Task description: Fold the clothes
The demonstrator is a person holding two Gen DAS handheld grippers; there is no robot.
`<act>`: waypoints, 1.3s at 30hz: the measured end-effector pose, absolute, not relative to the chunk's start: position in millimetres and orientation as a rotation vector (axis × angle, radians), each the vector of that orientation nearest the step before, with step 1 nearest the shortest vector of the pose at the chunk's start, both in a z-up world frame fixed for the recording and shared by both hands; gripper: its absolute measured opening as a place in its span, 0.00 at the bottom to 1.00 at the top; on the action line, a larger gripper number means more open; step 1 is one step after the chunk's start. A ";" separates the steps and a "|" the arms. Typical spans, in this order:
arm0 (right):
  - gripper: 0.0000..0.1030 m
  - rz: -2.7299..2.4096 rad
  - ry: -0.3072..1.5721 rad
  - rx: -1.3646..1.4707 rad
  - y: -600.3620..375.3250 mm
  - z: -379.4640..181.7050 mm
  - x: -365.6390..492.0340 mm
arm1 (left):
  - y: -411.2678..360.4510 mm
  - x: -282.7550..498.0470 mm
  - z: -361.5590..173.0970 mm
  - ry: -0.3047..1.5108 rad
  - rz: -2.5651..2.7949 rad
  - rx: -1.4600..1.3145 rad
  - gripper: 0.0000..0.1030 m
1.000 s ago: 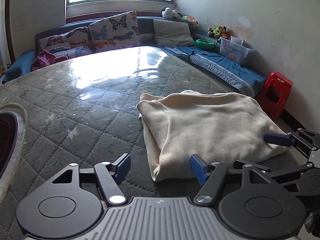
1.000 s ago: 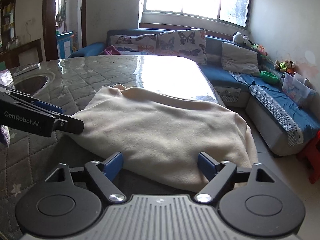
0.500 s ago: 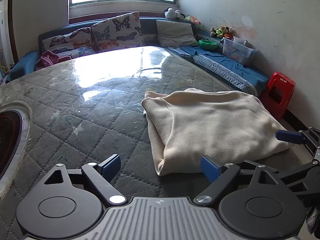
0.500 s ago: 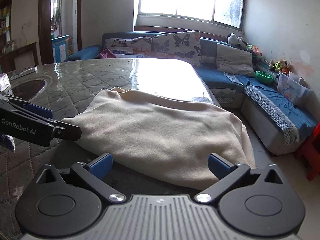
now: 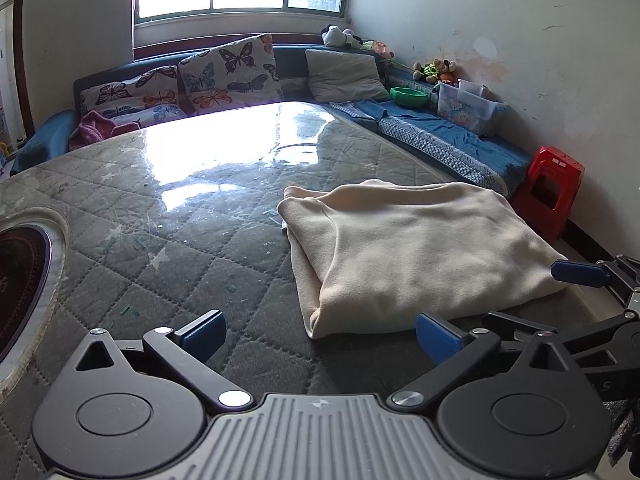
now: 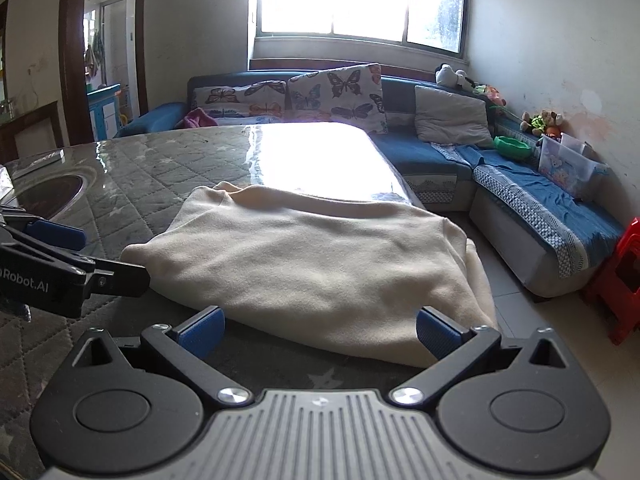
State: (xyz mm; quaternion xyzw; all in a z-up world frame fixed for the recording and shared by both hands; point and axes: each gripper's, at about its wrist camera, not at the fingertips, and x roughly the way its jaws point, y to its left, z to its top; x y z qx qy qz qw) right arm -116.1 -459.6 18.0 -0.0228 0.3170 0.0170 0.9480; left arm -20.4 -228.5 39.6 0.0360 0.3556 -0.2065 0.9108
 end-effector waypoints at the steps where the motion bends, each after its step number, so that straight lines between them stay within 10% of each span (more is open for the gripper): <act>1: 1.00 0.032 0.643 -0.047 -458.9 18.3 -117.2 | -228.2 -21.3 39.8 0.731 -0.426 0.074 1.00; 39: 1.00 -0.122 0.640 0.008 -460.8 21.6 -163.5 | -233.2 -70.0 45.5 0.676 -0.444 0.111 1.00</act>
